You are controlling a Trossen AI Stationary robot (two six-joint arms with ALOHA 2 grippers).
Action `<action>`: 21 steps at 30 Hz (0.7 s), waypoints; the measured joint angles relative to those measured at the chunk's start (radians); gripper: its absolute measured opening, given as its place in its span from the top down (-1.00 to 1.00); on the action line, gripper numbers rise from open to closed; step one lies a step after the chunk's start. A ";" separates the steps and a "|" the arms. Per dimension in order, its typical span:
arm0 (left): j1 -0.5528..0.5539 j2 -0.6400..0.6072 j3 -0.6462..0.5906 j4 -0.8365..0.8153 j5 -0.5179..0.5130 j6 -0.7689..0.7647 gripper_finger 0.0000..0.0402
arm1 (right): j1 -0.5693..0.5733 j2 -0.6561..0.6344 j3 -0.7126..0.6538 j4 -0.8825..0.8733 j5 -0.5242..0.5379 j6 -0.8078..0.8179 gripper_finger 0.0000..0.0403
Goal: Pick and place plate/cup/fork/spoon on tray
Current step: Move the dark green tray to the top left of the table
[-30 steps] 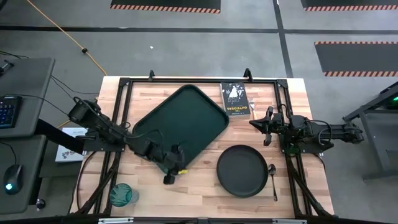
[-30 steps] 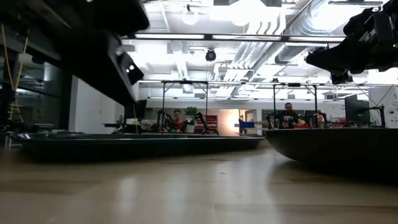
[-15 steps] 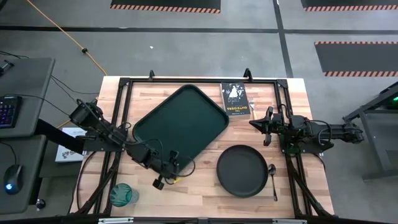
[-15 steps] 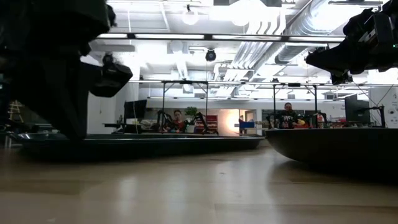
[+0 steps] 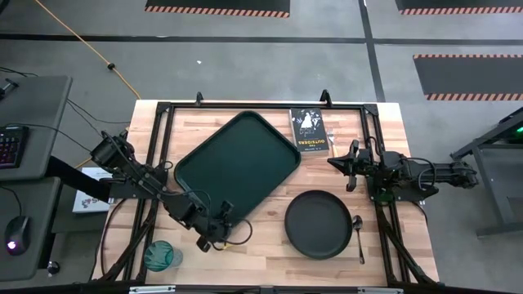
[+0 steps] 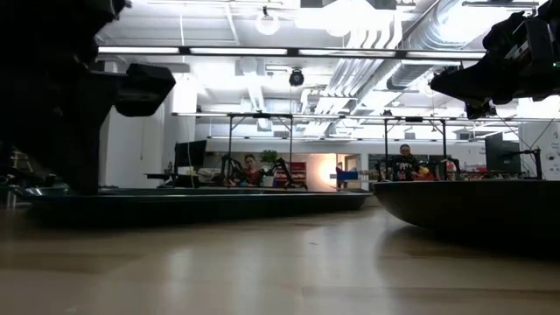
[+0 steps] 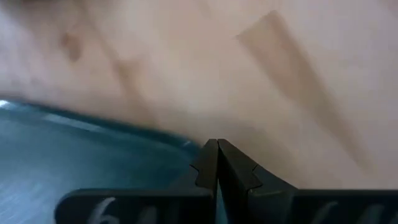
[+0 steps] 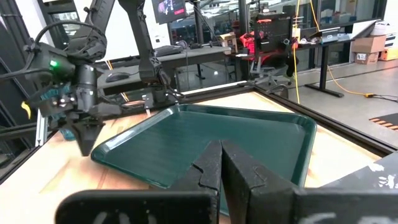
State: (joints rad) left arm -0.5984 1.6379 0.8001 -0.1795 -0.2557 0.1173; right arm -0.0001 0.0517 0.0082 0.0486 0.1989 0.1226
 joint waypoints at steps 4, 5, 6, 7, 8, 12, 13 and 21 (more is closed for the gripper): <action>0.015 0.000 0.000 0.037 -0.013 0.009 1.00 | 0.000 0.000 0.000 0.000 0.000 0.000 1.00; 0.018 0.000 0.000 0.059 -0.009 0.011 1.00 | 0.000 0.000 0.000 0.000 0.000 0.000 1.00; 0.022 0.000 0.000 0.080 -0.003 0.011 1.00 | 0.000 0.000 0.000 0.000 0.000 0.000 1.00; 0.025 0.000 0.000 0.099 0.018 0.011 1.00 | 0.000 0.000 0.000 0.000 0.000 0.000 1.00; 0.030 0.000 0.000 0.118 0.034 0.012 1.00 | 0.000 0.000 0.000 0.000 0.000 0.000 1.00; 0.046 0.042 0.002 0.167 0.022 0.024 1.00 | 0.000 0.000 0.000 0.000 0.000 0.000 1.00; 0.050 0.062 0.000 0.165 0.013 0.038 1.00 | 0.000 0.000 0.000 0.000 0.000 0.000 1.00; 0.054 0.186 0.059 0.172 -0.003 0.075 1.00 | 0.000 0.000 0.000 0.000 0.000 0.000 1.00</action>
State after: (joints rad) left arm -0.5441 1.8240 0.8594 -0.0078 -0.2587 0.1918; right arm -0.0002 0.0521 0.0082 0.0486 0.1989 0.1226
